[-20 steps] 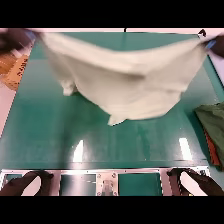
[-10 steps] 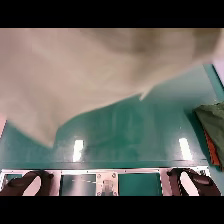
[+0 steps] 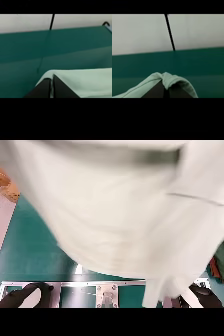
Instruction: Fold the shirts.
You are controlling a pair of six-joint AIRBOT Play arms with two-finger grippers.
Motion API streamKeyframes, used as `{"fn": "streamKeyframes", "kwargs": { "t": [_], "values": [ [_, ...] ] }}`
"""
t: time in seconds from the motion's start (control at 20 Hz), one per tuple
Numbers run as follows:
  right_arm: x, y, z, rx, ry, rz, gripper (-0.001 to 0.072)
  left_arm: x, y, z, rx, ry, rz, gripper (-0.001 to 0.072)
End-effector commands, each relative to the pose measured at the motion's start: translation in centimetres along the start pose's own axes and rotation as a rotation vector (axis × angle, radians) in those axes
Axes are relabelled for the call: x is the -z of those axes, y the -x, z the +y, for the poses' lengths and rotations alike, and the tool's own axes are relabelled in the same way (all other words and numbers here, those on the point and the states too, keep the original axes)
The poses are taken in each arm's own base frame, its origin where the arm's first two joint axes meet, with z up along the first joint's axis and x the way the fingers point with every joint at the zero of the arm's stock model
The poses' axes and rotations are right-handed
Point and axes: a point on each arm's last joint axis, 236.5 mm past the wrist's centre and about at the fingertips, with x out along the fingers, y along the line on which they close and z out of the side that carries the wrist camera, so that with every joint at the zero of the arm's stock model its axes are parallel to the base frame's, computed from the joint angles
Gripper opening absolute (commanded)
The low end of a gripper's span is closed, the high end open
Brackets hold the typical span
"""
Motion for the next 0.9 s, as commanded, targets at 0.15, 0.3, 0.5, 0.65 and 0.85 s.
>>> {"fn": "streamKeyframes", "kwargs": {
  "t": [0.15,0.3,0.5,0.65,0.85],
  "values": [
    [21.3,-16.9,-10.0,0.044,-0.271,0.433,0.0016,19.0,-17.7,7.4,0.144,0.364,0.396,0.0025],
    [27.3,-22.4,-13.1,0.061,-0.373,0.523,0.0016,24.4,-23.6,10.2,0.151,0.557,0.437,0.0025],
    [30.0,-28.4,-15.4,0.053,-0.449,0.553,0.0017,24.8,-28.7,13.1,0.148,0.704,0.308,0.0025],
    [27.6,-31.7,-15.9,0.022,-0.454,0.491,0.0017,22.2,-29.9,15.1,0.108,0.669,0.217,0.0025],
    [22.9,-33.6,-16.0,-0.002,-0.41,0.391,0.0017,17.6,-30.0,16.4,0.081,0.572,0.104,0.0025]
  ]
}}
